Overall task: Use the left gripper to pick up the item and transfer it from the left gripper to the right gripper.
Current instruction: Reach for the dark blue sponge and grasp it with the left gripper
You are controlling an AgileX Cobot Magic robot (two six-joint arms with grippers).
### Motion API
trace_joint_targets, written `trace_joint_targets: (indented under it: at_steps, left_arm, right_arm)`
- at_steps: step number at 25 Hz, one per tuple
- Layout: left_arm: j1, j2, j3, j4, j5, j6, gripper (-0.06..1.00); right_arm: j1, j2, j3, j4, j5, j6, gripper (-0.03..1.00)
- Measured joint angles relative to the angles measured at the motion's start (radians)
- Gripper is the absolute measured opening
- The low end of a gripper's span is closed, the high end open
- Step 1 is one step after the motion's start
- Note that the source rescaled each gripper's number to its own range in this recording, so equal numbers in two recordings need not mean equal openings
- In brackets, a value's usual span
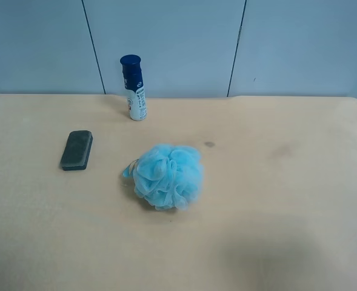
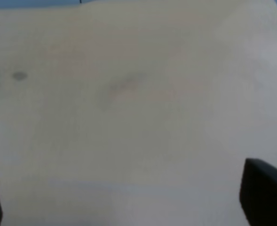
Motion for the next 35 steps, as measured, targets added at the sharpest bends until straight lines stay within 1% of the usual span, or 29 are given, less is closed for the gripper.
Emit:
trace_joint_targets:
  at_steps: [3, 6, 8, 16, 21, 28, 31, 35]
  left_arm:
    - [0.0, 0.197, -0.056, -0.013, -0.02, -0.008, 1.0]
    - [0.0, 0.365, -0.108, -0.056, -0.047, -0.015, 1.0]
    - [-0.017, 0.461, -0.139, -0.072, -0.065, -0.02, 1.0]
    - [-0.197, 0.719, -0.242, -0.035, -0.171, -0.134, 1.0]
    - [-0.262, 0.827, -0.261, -0.033, -0.252, -0.181, 1.0]
    - [-0.268, 0.935, -0.261, -0.029, -0.345, -0.229, 1.0]
    - [-0.268, 0.97, -0.262, -0.028, -0.407, -0.247, 1.0]
    - [-0.268, 1.019, -0.262, -0.026, -0.454, -0.269, 1.0]
  right_arm:
    - [0.0, 0.0, 0.0, 0.0, 0.0, 0.0, 1.0]
    - [0.0, 0.0, 0.0, 0.0, 0.0, 0.0, 1.0]
    - [0.0, 0.0, 0.0, 0.0, 0.0, 0.0, 1.0]
    - [0.0, 0.0, 0.0, 0.0, 0.0, 0.0, 1.0]
    - [0.0, 0.0, 0.0, 0.0, 0.0, 0.0, 1.0]
    - [0.0, 0.0, 0.0, 0.0, 0.0, 0.0, 1.0]
    - [0.0, 0.0, 0.0, 0.0, 0.0, 0.0, 1.0]
    - [0.0, 0.0, 0.0, 0.0, 0.0, 0.0, 1.0]
